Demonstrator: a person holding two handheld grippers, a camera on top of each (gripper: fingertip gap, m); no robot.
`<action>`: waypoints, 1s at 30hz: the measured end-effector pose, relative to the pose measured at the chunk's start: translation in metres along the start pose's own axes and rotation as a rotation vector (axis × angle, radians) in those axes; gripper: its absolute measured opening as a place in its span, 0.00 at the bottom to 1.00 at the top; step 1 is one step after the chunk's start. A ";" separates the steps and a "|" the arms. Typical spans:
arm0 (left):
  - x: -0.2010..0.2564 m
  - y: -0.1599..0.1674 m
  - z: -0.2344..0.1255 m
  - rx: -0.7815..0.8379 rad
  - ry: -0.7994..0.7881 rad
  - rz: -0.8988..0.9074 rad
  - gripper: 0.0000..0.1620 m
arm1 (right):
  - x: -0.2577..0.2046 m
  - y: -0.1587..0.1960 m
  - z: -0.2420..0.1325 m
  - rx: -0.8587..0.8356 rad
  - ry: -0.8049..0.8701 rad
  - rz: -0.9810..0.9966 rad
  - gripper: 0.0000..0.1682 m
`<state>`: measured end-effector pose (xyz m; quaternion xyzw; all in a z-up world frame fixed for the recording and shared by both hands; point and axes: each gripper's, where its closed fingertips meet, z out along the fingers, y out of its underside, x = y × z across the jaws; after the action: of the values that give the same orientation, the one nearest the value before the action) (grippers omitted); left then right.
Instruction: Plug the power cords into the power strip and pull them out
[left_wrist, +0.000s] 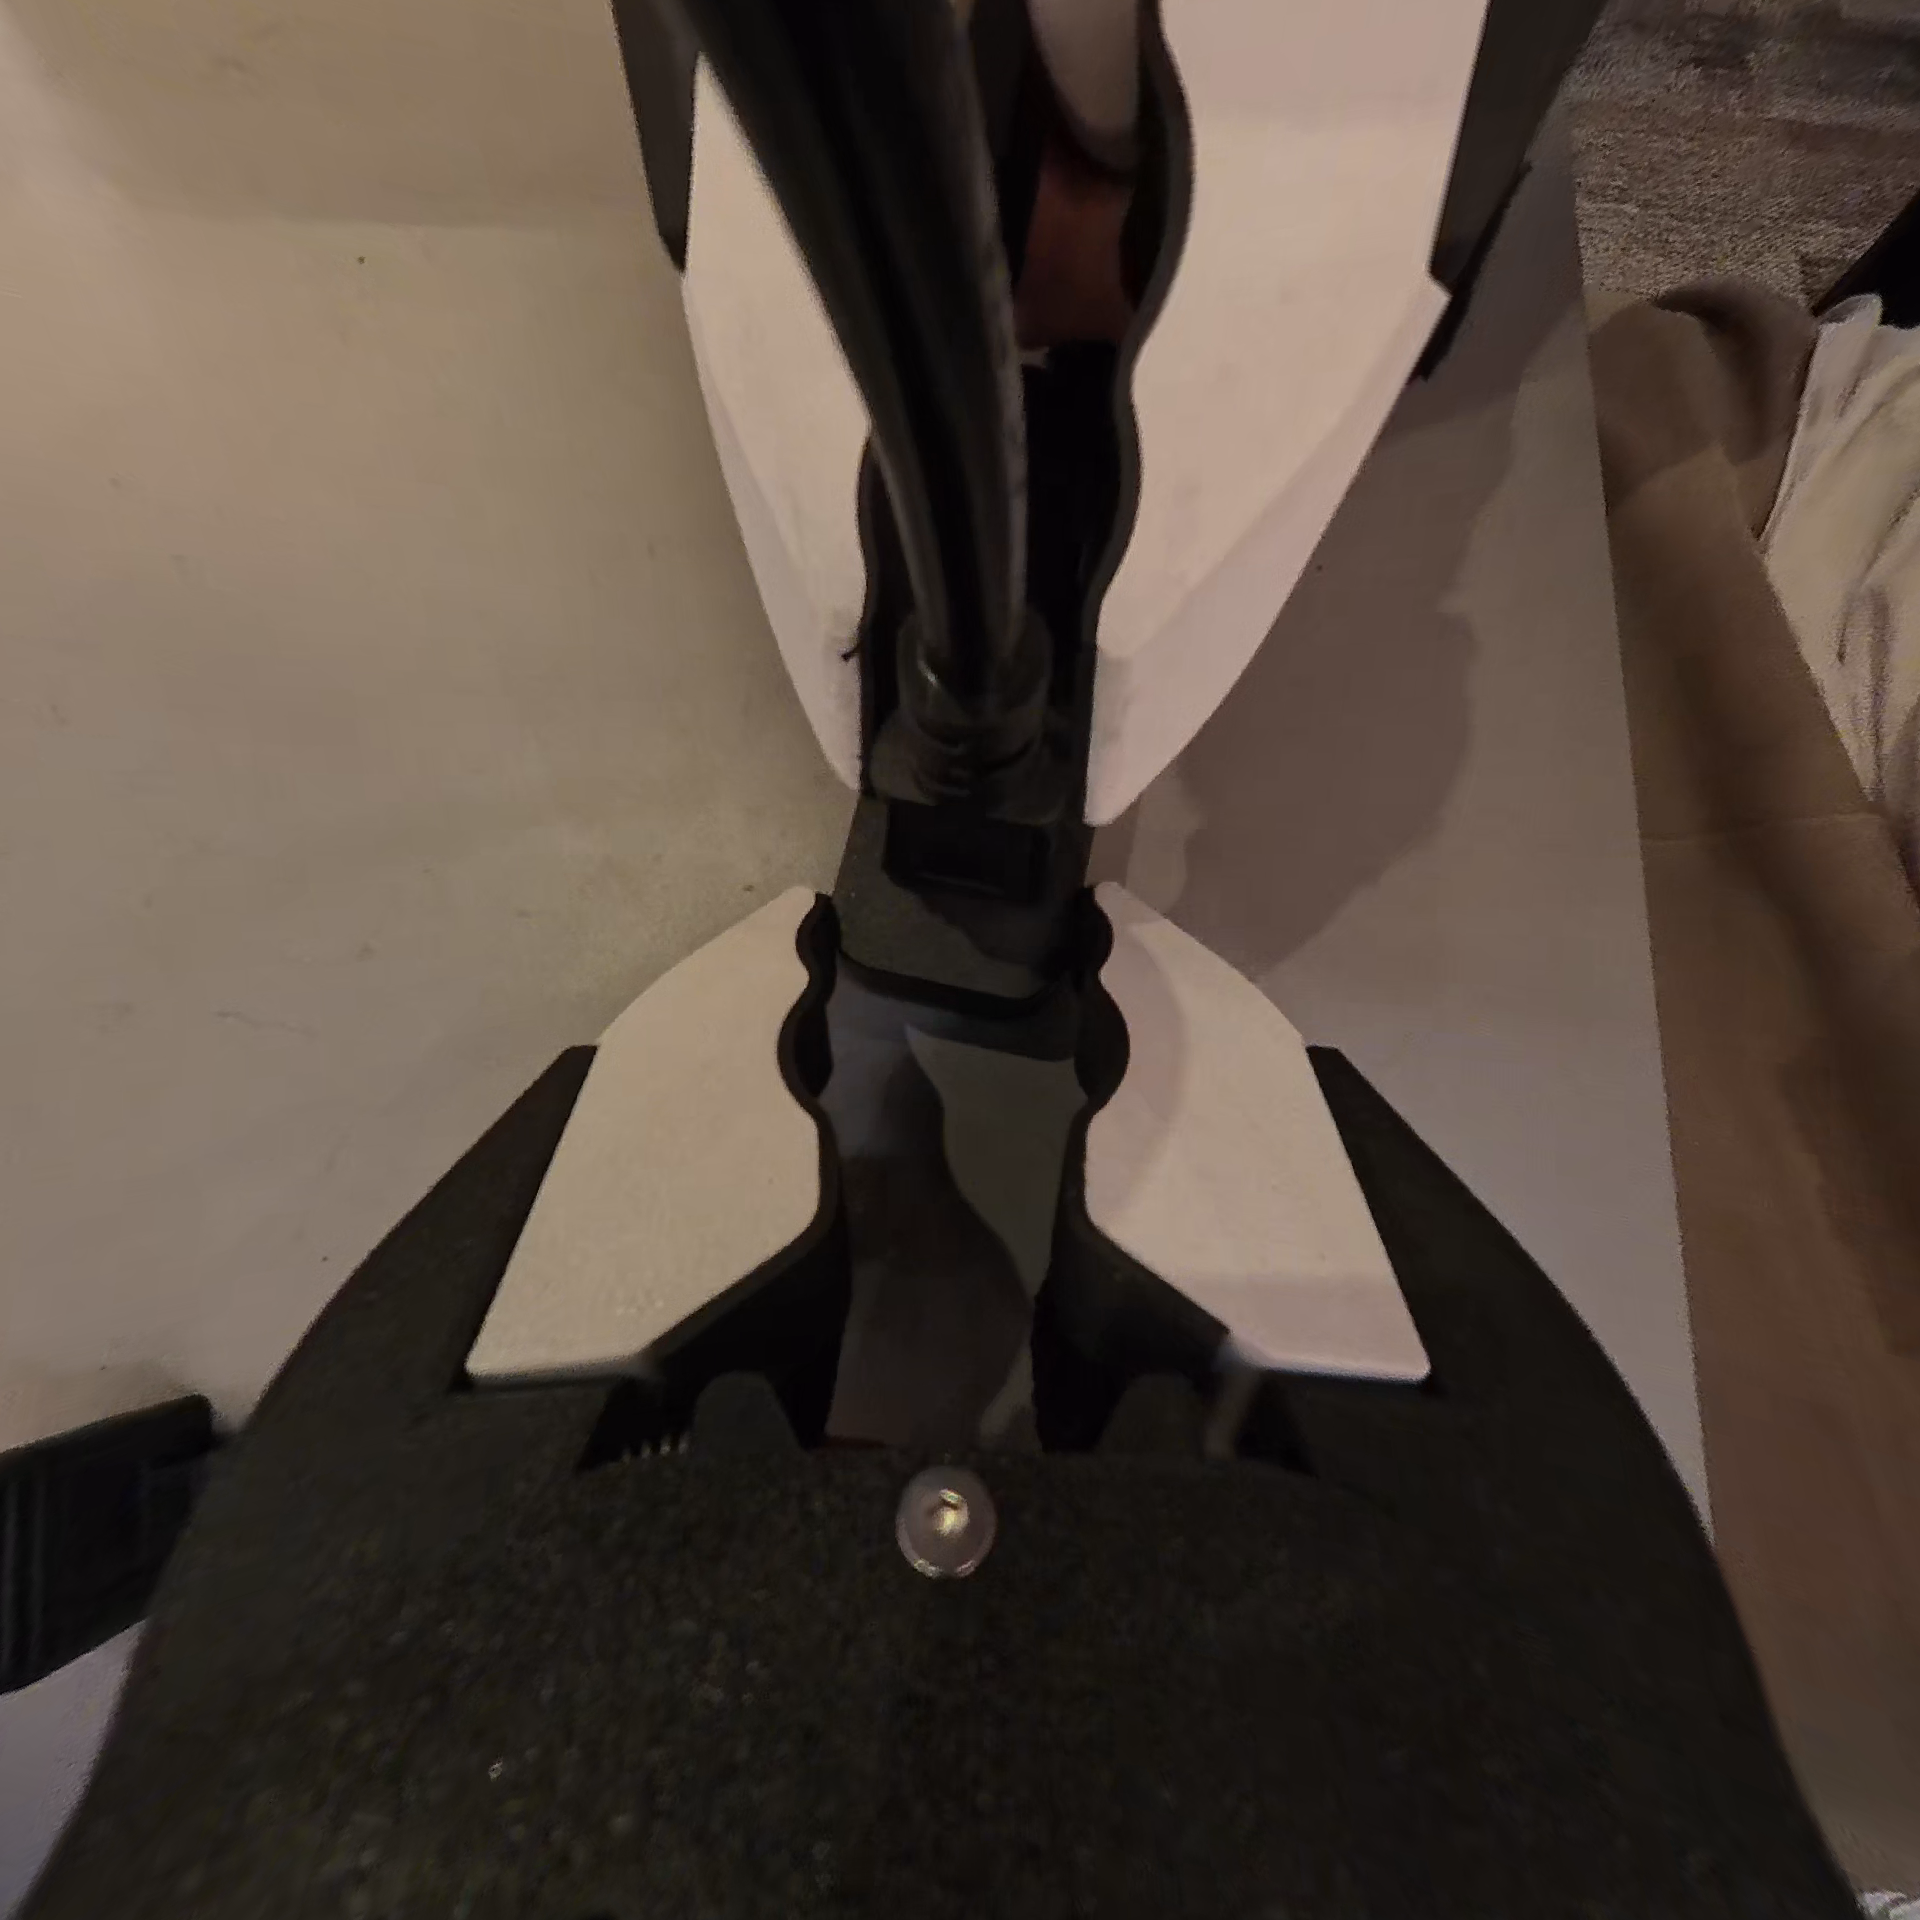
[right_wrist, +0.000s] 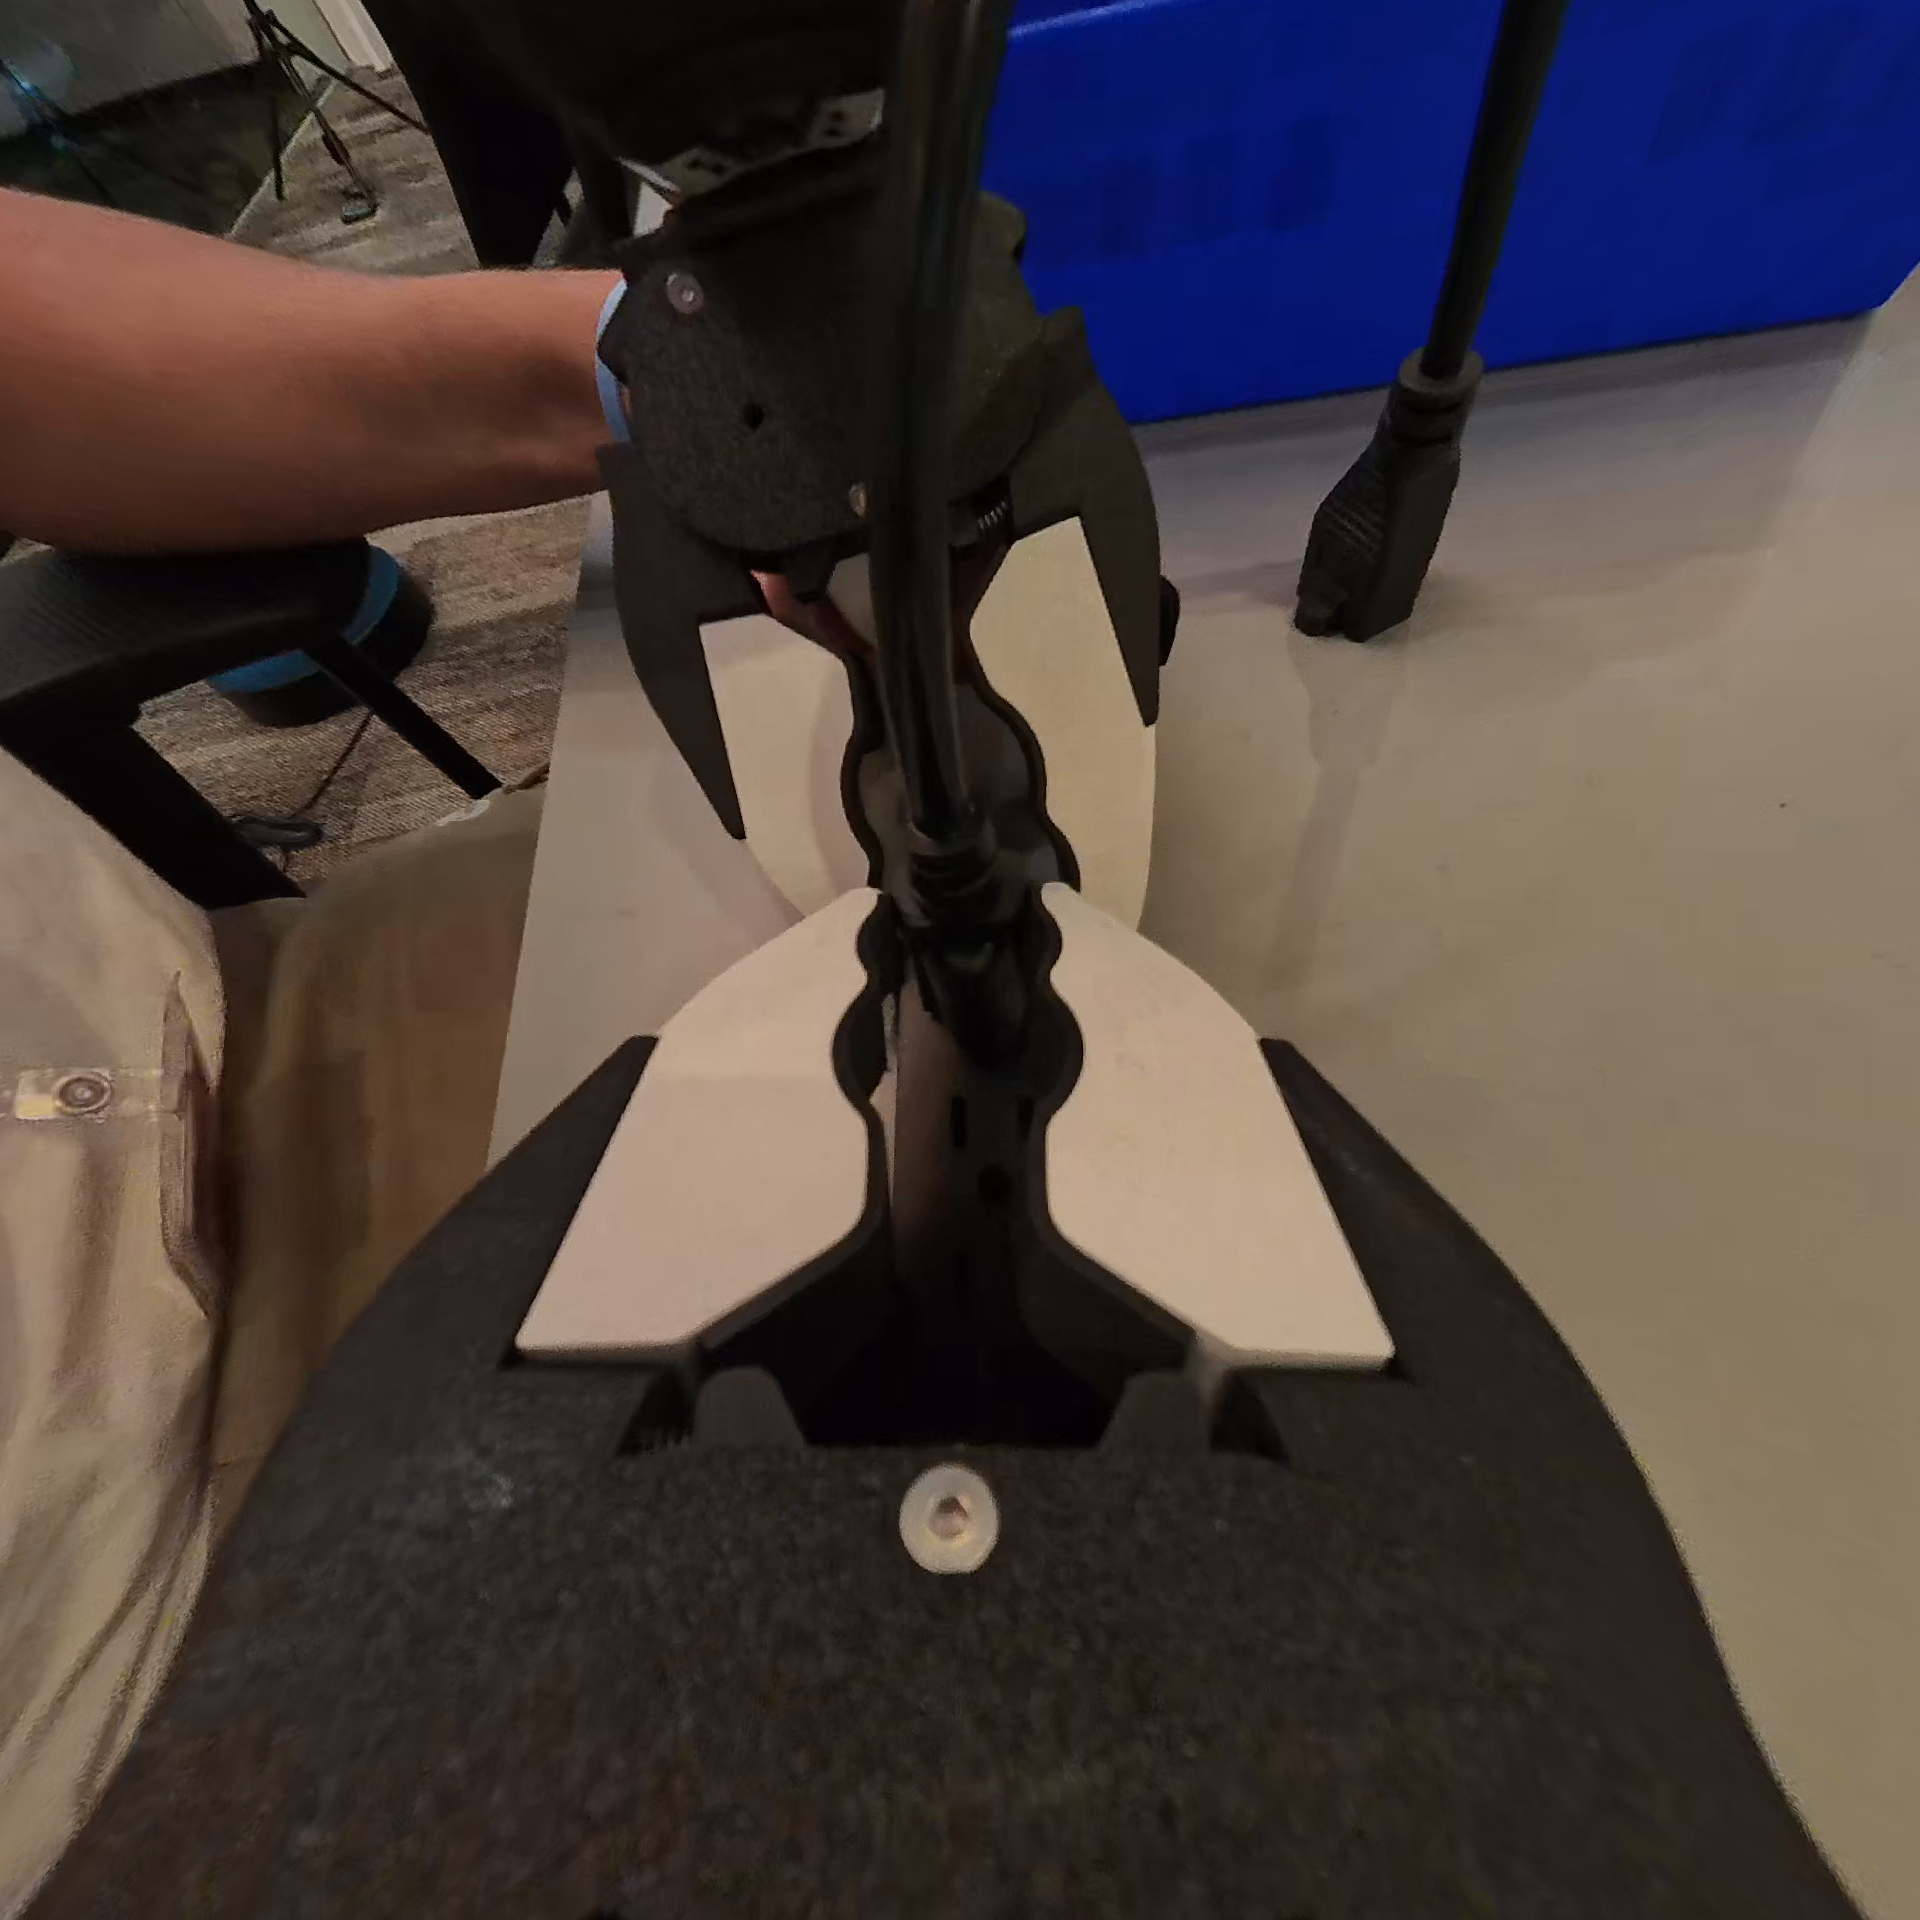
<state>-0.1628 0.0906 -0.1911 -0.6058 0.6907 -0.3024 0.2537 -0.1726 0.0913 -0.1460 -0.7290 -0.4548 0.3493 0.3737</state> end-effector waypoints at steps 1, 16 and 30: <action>0.000 0.000 0.000 0.000 0.002 -0.002 0.27 | 0.000 0.000 0.000 0.001 0.017 -0.016 0.14; -0.001 0.000 -0.001 0.007 -0.013 -0.006 0.27 | 0.005 0.007 0.006 -0.064 0.065 -0.060 0.14; 0.000 0.002 0.000 -0.006 -0.024 0.013 0.28 | 0.004 0.009 0.004 -0.067 0.056 -0.064 0.14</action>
<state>-0.1642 0.0904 -0.1925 -0.6057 0.6924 -0.2915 0.2620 -0.1708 0.0935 -0.1565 -0.7358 -0.4787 0.3010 0.3727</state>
